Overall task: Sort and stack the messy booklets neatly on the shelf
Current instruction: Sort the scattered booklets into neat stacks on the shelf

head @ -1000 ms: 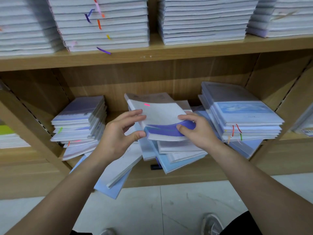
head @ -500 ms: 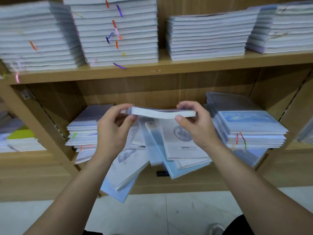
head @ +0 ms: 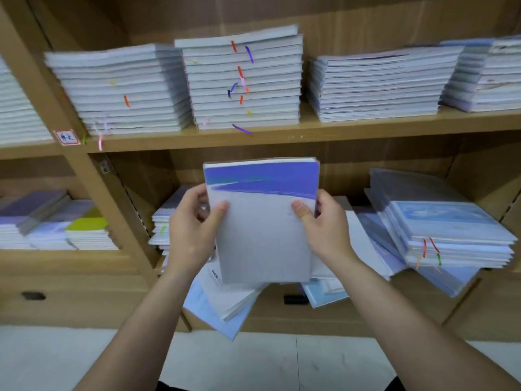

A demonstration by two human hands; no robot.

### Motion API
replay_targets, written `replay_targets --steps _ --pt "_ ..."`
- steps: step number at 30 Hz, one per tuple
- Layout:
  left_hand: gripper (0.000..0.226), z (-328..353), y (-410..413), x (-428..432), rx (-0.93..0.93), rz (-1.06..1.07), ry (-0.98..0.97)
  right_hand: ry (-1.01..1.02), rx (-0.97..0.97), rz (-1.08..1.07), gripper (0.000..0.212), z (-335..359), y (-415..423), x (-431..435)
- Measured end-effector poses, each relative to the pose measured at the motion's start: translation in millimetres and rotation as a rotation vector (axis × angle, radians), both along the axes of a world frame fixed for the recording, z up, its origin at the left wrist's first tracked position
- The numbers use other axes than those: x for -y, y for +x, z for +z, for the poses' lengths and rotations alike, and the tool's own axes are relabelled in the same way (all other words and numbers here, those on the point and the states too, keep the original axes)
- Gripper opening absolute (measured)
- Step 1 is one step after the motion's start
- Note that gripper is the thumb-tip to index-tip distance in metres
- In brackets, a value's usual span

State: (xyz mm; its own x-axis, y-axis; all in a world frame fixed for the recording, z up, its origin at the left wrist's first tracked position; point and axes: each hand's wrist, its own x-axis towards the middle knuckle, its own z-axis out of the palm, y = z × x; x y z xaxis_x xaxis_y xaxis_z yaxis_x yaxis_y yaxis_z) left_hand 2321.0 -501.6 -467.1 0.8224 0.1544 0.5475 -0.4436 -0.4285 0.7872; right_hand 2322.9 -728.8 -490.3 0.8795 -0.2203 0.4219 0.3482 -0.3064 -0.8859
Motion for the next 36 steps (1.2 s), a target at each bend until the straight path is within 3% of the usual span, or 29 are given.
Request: replay_targets --steps 2,4,8,12,16,20,23,27,30,33,36 --pt "0.056 -8 -1 -3 -0.047 -0.135 0.121 0.042 -0.004 -0.031 0.008 2 0 0" --pt "0.068 -16 1 -7 -0.152 -0.243 0.175 0.063 -0.007 -0.068 0.016 5 0 2" --pt "0.040 -34 7 -2 -0.350 -0.245 0.226 0.145 -0.030 -0.100 0.021 4 2 18" --pt "0.024 -49 9 29 -0.426 -0.246 0.153 0.091 -0.110 -0.059 0.007 -17 5 44" --pt "0.012 -60 27 63 -0.470 -0.281 0.096 -0.006 -0.203 0.021 0.041 -34 6 82" --pt "0.016 -66 47 104 -0.480 -0.292 0.052 0.106 -0.385 0.086 0.073 -55 6 122" --pt "0.019 -75 61 134 -0.444 -0.212 0.058 -0.125 -0.414 0.070 0.087 -70 10 139" --pt "0.022 -86 69 148 -0.431 -0.139 0.172 -0.288 -0.498 0.113 0.069 -84 23 149" --pt "0.036 -94 62 148 -0.396 -0.233 0.306 -0.588 -0.593 0.151 0.071 -98 30 148" --pt "0.055 -99 52 147 -0.352 -0.249 0.428 -0.632 -0.573 0.167 0.068 -102 28 146" --pt "0.053 -97 45 142 -0.374 -0.273 0.399 -0.669 -0.609 0.124 0.066 -98 24 150"
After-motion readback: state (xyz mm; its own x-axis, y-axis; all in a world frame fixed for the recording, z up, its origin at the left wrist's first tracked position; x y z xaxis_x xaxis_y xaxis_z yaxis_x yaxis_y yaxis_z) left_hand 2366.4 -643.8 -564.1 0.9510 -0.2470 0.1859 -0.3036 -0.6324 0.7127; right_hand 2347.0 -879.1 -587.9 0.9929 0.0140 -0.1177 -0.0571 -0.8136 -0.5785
